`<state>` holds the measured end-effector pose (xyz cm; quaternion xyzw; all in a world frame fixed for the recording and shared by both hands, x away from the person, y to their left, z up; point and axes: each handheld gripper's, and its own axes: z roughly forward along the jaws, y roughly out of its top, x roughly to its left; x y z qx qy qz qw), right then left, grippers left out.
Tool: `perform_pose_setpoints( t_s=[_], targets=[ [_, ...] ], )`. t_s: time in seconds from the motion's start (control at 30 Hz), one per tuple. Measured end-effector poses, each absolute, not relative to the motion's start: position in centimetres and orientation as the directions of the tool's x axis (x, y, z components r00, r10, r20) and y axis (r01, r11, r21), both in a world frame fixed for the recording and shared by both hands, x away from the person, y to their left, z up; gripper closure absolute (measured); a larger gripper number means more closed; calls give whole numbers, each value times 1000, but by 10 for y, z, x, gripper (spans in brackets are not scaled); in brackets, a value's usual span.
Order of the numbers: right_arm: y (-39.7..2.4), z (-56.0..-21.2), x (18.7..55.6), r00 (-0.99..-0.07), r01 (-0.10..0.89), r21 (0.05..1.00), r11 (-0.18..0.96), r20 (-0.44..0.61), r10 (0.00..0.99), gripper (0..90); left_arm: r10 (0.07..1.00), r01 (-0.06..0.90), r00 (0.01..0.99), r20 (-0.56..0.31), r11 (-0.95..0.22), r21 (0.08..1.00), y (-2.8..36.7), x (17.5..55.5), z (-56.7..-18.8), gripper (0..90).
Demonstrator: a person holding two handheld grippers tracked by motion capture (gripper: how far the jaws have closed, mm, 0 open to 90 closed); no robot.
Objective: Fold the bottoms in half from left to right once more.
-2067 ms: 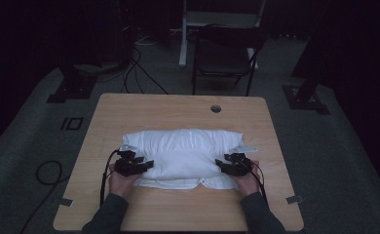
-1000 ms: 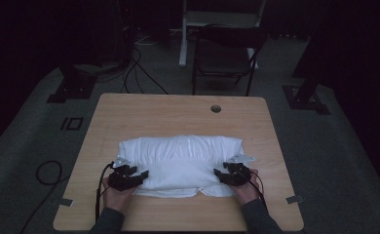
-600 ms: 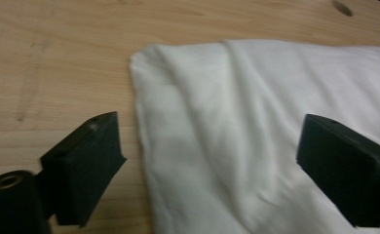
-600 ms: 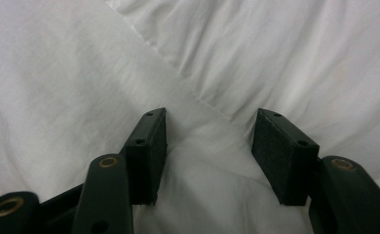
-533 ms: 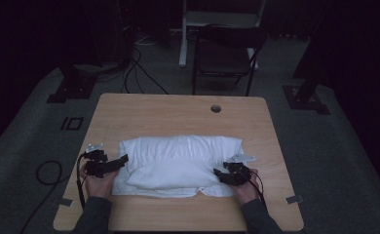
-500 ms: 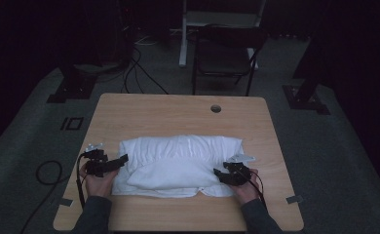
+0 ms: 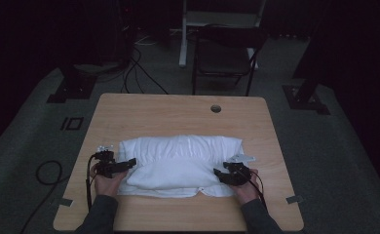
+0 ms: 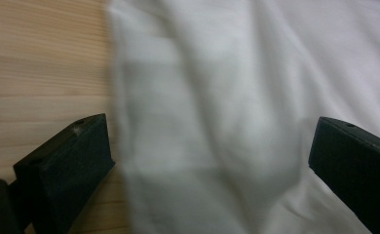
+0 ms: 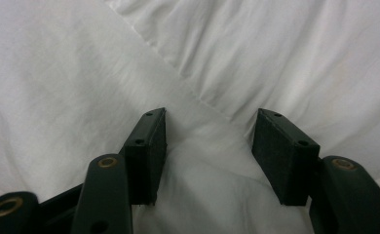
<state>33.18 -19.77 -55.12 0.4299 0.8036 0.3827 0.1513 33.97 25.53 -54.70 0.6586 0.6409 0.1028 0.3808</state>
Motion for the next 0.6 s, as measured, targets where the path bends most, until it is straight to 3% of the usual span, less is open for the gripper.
perform_pose_setpoints(
  t_s=[0.17,0.2,0.23,0.33,0.4,0.47,0.6],
  targets=[
    [-197,-551,332,-584,575,745,337,86,807,454,907,768,186,-377,105,632,245,340,-547,31],
    [-197,-551,332,-584,575,746,337,85,807,454,900,767,200,-386,101,634,244,340,-547,72],
    [-197,-551,332,-584,575,746,337,86,807,453,874,767,237,-423,98,634,245,340,-548,156],
    [-197,-551,332,-584,574,746,336,86,807,447,833,783,256,-490,119,610,246,340,-554,541],
    [-197,-552,334,-587,571,747,341,82,805,439,821,791,257,-509,124,599,248,342,-558,726],
    [-196,-552,336,-589,570,746,344,79,804,435,810,795,249,-531,142,589,250,345,-560,793],
    [-195,-552,342,-594,565,747,352,72,801,429,817,787,239,-525,154,597,254,355,-557,829]
  ],
)
